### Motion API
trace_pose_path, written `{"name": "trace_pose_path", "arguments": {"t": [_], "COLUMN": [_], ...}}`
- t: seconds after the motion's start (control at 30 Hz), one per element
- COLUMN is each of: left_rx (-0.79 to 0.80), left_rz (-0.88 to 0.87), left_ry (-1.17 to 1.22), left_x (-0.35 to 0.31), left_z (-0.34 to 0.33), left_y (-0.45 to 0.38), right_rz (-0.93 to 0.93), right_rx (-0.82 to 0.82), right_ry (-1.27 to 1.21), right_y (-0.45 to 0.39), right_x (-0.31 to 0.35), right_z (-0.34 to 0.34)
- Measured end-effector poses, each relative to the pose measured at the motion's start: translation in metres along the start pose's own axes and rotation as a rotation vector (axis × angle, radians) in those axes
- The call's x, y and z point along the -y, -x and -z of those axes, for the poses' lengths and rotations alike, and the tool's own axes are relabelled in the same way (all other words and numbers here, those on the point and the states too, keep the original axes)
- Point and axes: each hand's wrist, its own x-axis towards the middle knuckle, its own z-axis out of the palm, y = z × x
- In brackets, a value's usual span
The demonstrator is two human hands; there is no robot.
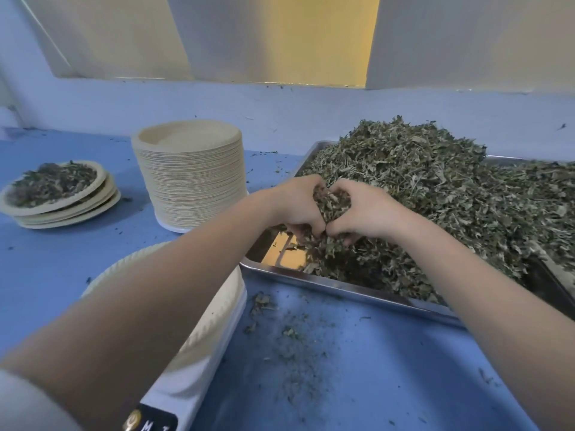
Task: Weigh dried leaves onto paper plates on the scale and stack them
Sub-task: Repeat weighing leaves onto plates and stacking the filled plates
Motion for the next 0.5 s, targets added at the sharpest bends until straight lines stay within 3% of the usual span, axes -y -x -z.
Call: {"name": "trace_pose_path", "arguments": {"t": [0.23,0.5], "left_rx": [0.033,-0.111], "left_rz": [0.025,-0.030], "left_ry": [0.025,0.065], "left_x": [-0.002,-0.014], "left_z": [-0.005,0.030], "left_y": [0.013,0.042], "right_rz": [-0.015,0.149], "right_rx": [0.013,-0.079], "right_ry": [-0.021,0.078], "right_y": [0.009,0.019], "right_x": [0.012,0.055], "right_z": [-0.002,0.008]}}
